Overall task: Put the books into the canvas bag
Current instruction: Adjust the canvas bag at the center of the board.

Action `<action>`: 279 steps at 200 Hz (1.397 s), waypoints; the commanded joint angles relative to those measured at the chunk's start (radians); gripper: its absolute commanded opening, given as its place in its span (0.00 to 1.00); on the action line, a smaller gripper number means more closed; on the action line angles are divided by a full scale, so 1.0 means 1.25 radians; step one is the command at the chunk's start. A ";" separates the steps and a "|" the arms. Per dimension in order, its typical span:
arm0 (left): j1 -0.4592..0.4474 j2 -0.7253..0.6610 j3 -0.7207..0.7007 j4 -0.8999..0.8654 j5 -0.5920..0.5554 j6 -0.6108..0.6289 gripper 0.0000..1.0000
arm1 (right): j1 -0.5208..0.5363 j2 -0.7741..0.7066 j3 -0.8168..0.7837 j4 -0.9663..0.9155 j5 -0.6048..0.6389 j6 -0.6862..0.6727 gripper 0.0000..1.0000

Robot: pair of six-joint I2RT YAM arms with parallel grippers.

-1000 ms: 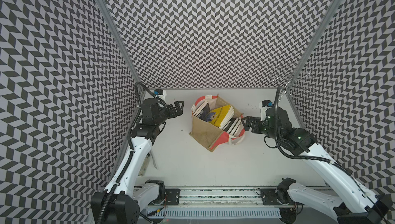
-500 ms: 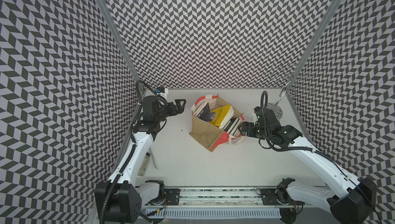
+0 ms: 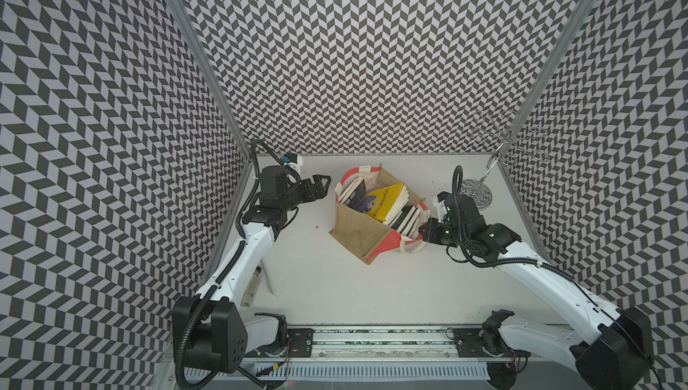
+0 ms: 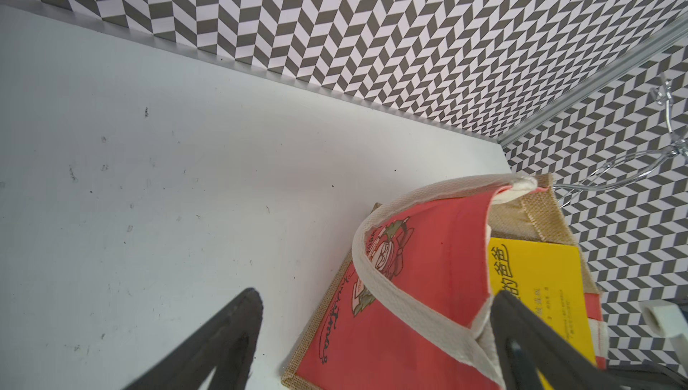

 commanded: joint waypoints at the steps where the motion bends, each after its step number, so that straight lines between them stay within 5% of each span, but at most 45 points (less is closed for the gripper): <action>1: -0.011 0.000 0.017 0.013 -0.006 -0.003 0.90 | -0.001 -0.011 0.040 0.072 -0.006 0.001 0.00; 59: -0.019 0.032 0.056 -0.034 0.015 0.032 0.84 | -0.011 -0.014 0.212 0.044 0.127 -0.069 0.00; 132: -0.065 0.110 0.142 -0.088 0.062 0.083 0.77 | -0.047 -0.010 0.183 0.077 0.076 -0.087 0.00; 169: -0.114 0.159 0.181 -0.148 0.006 0.111 0.73 | -0.049 -0.002 0.177 0.091 0.065 -0.098 0.00; 193: -0.114 0.176 0.175 -0.163 -0.017 0.115 0.55 | -0.051 0.000 0.174 0.101 0.054 -0.103 0.00; 218: -0.123 0.169 0.182 -0.164 -0.011 0.112 0.00 | -0.050 -0.003 0.179 0.109 0.048 -0.113 0.00; 279: -0.259 0.012 0.322 -0.142 0.007 0.137 0.00 | -0.045 -0.005 0.405 0.114 -0.008 -0.247 0.00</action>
